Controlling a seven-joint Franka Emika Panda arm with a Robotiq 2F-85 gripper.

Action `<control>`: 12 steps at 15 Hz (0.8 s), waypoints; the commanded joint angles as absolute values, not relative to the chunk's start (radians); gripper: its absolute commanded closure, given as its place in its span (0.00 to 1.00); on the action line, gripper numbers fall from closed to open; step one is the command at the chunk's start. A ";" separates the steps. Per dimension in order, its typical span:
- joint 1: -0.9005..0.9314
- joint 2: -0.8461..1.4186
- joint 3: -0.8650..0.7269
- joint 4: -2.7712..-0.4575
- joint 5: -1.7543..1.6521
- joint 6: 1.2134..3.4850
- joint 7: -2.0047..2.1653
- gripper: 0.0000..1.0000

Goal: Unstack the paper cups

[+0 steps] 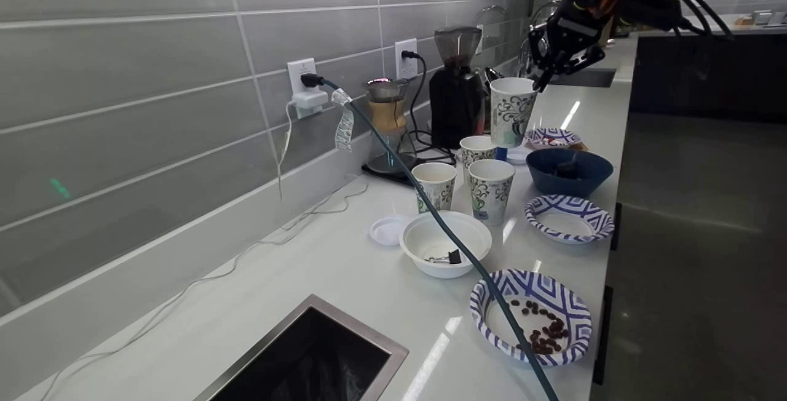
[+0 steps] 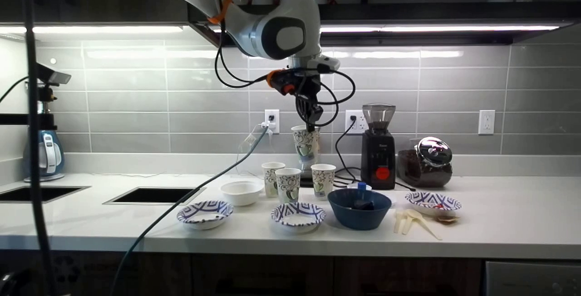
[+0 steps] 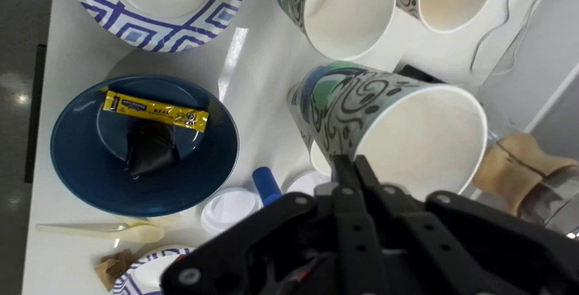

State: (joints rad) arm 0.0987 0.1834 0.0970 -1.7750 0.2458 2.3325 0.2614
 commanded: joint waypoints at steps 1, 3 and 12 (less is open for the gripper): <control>0.106 0.191 0.073 -1.795 0.216 2.400 0.363 0.99; 0.104 0.211 0.065 -1.797 0.223 2.405 0.392 0.99; 0.103 0.302 0.053 -1.827 0.256 2.475 0.424 0.99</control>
